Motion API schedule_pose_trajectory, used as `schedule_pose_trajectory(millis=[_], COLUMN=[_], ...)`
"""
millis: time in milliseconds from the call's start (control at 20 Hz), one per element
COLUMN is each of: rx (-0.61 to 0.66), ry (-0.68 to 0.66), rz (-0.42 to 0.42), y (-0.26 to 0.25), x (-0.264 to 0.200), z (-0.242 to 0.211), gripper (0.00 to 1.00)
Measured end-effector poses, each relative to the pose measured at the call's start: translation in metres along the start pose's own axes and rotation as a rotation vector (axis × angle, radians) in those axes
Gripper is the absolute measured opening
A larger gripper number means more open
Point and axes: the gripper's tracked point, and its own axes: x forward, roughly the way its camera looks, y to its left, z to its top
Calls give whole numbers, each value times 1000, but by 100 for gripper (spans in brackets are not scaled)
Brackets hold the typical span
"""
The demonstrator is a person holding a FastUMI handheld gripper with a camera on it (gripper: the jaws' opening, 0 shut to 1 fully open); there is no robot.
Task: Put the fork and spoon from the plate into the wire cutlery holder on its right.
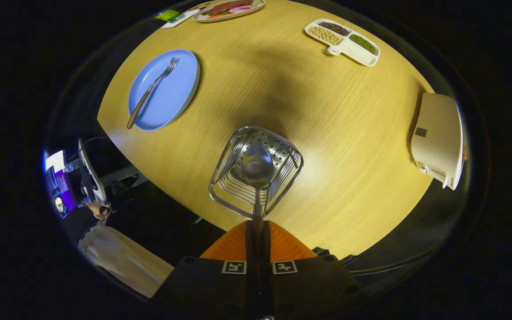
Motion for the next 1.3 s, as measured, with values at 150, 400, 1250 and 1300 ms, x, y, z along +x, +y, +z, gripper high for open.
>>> schedule_pose_trajectory(millis=[150,400,1250,1300], rx=[19,69,108,131], ry=[35,-18,-527,-561], rz=[7,48,162,164], y=[1,9,73,76], x=[5,-2,-74,-75], z=[6,28,33,34], gripper=[7,18,99,100])
